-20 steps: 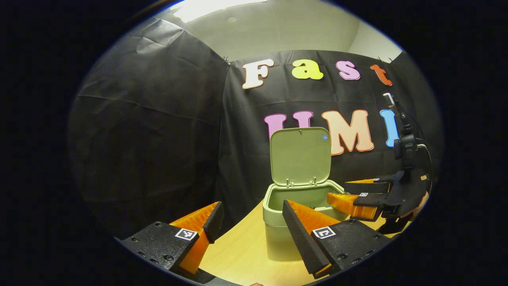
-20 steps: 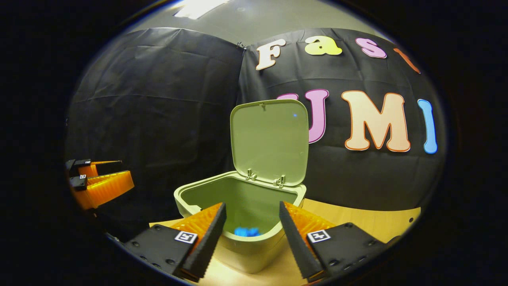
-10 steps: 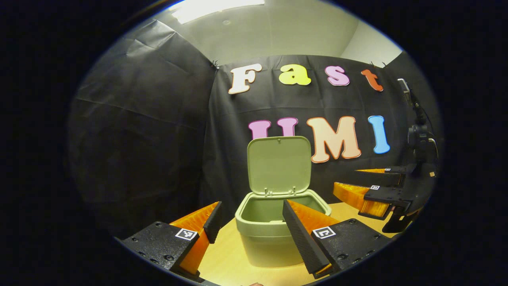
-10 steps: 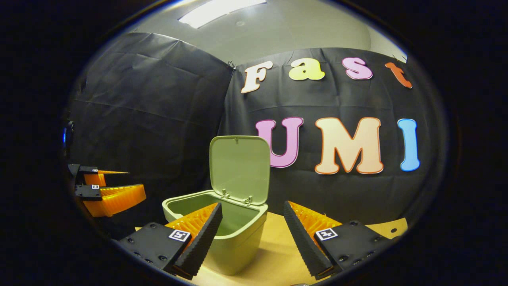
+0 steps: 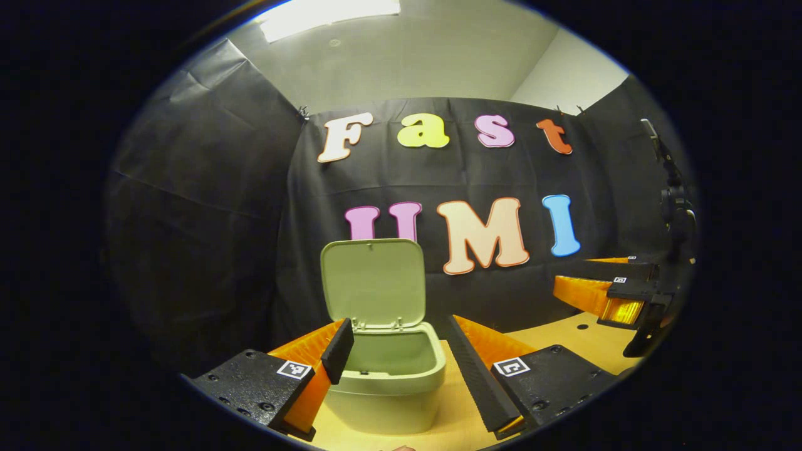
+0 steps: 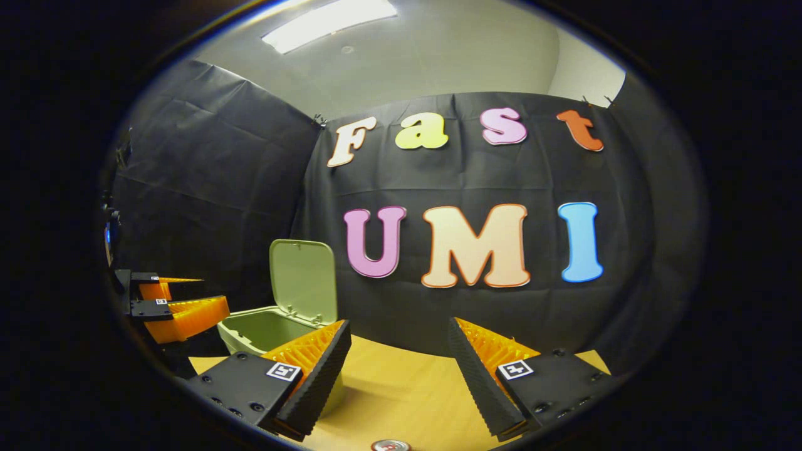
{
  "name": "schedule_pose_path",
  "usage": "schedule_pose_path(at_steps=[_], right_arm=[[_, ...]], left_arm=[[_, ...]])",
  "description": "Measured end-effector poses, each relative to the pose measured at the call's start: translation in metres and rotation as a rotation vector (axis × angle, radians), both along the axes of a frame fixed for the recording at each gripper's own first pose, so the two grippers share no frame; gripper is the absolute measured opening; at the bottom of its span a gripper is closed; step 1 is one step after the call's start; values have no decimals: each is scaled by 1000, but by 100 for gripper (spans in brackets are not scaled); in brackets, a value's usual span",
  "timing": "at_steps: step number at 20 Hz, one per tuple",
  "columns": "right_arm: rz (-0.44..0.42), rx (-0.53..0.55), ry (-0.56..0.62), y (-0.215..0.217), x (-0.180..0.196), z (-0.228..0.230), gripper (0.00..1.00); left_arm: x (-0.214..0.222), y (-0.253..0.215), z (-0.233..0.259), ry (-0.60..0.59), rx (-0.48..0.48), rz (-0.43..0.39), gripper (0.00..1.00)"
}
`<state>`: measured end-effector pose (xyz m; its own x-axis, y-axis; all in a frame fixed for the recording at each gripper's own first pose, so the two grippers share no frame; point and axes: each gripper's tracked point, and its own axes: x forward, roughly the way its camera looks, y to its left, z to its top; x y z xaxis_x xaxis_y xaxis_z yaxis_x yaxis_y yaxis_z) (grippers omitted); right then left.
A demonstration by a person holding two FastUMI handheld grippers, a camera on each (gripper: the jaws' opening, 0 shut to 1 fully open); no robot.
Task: Press the lid of the desktop garbage bin to open it, pick up the crumpled paper on the desktop and throw it into the bin, then pick up the pop can on the desktop and drop it into the bin, and finally close the garbage bin lid.
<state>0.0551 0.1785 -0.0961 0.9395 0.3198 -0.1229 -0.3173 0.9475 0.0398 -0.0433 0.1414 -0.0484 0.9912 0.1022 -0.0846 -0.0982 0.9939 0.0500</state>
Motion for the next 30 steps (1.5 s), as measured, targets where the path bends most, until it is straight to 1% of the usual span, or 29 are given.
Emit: schedule_pose_path(at_steps=[1, 2, 5, 6, 8, 15, 16, 17, 19, 20, 21, 22, 23, 24, 26, 28, 30], right_arm=[[-21, -2, 1, -18, -2, 3, 99], [-43, -6, 5, -35, -4, 5, 98], [-106, -14, 11, -82, -8, 10, 98], [-125, -14, 12, -96, -9, 12, 99], [-162, -15, 15, -124, -11, 14, 98], [-273, -23, 34, -204, -21, 13, 98], [-287, -26, 39, -214, -23, 12, 98], [-299, -31, 43, -223, -24, 12, 98], [-321, -45, 46, -239, -29, 12, 98], [-331, -53, 48, -246, -31, 14, 98], [-338, -61, 50, -253, -33, 13, 98], [-342, -68, 54, -257, -36, 13, 98], [-345, -75, 59, -261, -39, 12, 98], [-347, -84, 64, -265, -42, 12, 98], [-349, -102, 74, -270, -46, 9, 98], [-344, -117, 84, -275, -53, 8, 98], [-347, -133, 93, -281, -58, 6, 98]], left_arm=[[3, -11, 1, -3, -5, -16, 89], [6, -23, 2, -7, -10, -31, 89], [14, -59, 2, -9, -19, -76, 89], [15, -70, 1, -8, -18, -91, 89], [19, -90, -1, -4, -18, -118, 89], [27, -148, -28, 45, -51, -192, 90], [29, -156, -35, 59, -55, -201, 92], [29, -162, -42, 70, -60, -207, 90], [30, -172, -55, 94, -72, -216, 92], [30, -177, -63, 107, -78, -220, 90], [29, -182, -70, 122, -85, -225, 92], [28, -188, -78, 134, -93, -234, 90], [26, -194, -85, 147, -103, -242, 92], [24, -200, -93, 163, -110, -249, 90], [20, -208, -109, 192, -117, -254, 92], [17, -215, -127, 227, -121, -255, 90], [13, -221, -145, 264, -125, -255, 91]])
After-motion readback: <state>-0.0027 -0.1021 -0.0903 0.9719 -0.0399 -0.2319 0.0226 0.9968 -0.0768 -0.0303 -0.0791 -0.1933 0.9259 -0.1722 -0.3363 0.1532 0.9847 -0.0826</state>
